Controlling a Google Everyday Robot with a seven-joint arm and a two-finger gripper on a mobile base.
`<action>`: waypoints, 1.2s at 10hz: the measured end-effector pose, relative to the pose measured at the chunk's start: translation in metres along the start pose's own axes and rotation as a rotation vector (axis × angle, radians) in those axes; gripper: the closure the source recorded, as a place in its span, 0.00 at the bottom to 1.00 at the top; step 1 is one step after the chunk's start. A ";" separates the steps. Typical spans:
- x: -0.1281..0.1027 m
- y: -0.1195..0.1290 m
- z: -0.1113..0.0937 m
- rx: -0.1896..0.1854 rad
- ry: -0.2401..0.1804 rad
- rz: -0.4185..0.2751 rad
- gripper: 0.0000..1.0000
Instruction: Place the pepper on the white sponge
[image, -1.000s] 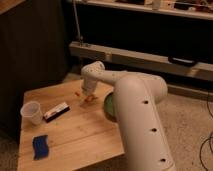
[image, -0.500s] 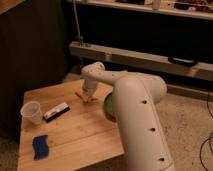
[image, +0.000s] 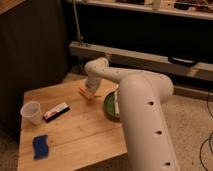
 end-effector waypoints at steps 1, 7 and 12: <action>-0.008 0.000 -0.036 -0.008 -0.036 -0.002 0.60; -0.013 0.062 -0.097 -0.180 -0.108 -0.140 0.68; 0.000 0.129 -0.107 -0.341 -0.104 -0.279 0.90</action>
